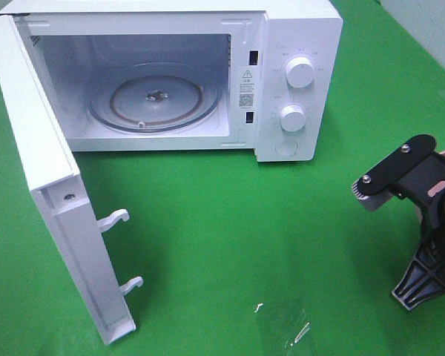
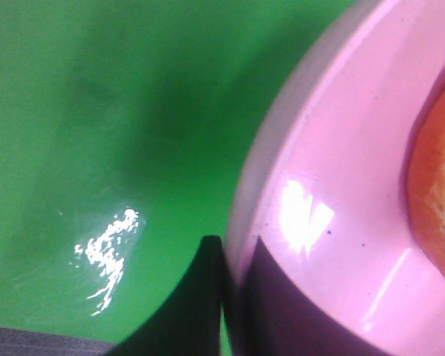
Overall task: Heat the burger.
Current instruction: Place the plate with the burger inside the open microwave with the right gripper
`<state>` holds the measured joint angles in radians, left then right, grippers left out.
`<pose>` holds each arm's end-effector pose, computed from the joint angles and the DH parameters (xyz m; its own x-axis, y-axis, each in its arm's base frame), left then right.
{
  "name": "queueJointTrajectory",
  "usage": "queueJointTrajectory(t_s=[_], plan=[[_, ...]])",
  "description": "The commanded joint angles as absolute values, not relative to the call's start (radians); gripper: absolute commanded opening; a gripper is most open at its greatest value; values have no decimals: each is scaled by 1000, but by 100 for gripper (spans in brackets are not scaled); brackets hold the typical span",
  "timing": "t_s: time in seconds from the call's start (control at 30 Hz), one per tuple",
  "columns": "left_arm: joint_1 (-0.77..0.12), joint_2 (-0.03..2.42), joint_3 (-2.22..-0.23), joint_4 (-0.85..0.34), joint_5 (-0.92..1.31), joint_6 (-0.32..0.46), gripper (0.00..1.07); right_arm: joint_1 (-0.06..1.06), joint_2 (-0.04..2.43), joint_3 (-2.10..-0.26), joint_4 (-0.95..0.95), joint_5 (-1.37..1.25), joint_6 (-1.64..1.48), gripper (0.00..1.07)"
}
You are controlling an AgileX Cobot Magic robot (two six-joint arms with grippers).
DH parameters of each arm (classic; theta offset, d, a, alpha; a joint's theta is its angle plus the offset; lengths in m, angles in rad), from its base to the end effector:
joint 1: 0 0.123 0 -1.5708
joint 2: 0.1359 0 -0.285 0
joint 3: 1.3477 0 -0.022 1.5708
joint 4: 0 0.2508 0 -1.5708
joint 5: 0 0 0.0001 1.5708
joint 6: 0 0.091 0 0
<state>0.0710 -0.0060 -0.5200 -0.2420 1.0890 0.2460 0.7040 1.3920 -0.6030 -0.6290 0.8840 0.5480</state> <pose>-0.0093 -0.0200 0.2824 -0.4263 0.0987 -0.8992 0.1779 0.9838 0.0237 0.1798 0.0984 0.1819 -0.8170 -0.5588 -0.1422 -0.4537 0.7752 -0.4396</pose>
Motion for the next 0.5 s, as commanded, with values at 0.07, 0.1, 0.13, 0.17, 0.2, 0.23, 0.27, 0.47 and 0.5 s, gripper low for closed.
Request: queueJointTrajectory(t_s=[0.07, 0.1, 0.13, 0.17, 0.2, 0.23, 0.27, 0.47, 0.5], plan=[[69, -23, -518, -243, 1074, 242, 98, 796, 1381, -602, -696, 916, 539, 0], [69, -23, -518, -243, 1074, 242, 98, 838, 1379, -602, -702, 915, 539, 0], [69, -23, -518, -243, 1074, 242, 98, 867, 1375, -602, -705, 915, 539, 0], [69, -23, -518, -243, 1074, 242, 98, 867, 1375, -602, -705, 915, 539, 0], [69, -23, -518, -243, 1074, 242, 98, 899, 1373, -602, -713, 919, 537, 0], [69, -23, -518, -243, 1074, 242, 98, 899, 1373, -602, -713, 919, 537, 0], [69, -23, -518, -243, 1074, 242, 98, 927, 1373, -602, -724, 921, 536, 0], [69, -23, -518, -243, 1074, 242, 98, 992, 1373, -602, -750, 920, 531, 0], [69, -23, -518, -243, 1074, 242, 98, 1014, 1373, -602, -758, 916, 521, 0]])
